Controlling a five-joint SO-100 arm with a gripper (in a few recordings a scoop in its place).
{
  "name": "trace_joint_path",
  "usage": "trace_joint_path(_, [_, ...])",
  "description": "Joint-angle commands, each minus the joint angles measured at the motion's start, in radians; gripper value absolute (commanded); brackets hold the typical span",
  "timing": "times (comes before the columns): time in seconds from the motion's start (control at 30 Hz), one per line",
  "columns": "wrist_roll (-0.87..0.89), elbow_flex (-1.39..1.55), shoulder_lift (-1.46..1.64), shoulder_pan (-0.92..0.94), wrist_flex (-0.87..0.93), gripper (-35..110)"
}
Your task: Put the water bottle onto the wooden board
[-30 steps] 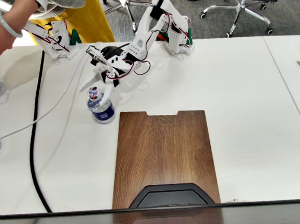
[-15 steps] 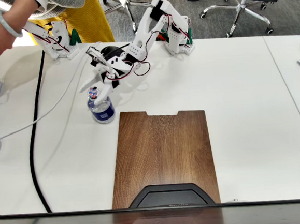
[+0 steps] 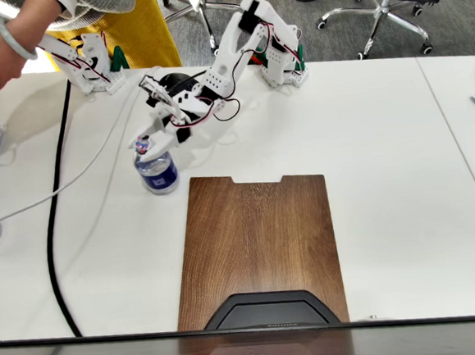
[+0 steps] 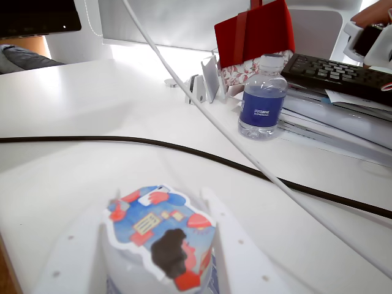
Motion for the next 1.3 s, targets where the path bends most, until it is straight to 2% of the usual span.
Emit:
trace_joint_path(0.0, [-0.040, -0.029, 0.034, 0.006, -0.006, 0])
trace_joint_path(0.4, [-0.069, -0.023, 0.043, 0.003, 0.012, 0])
trace_joint_path(1.27, [0.083, -0.017, 0.299, -0.067, 0.109, 0])
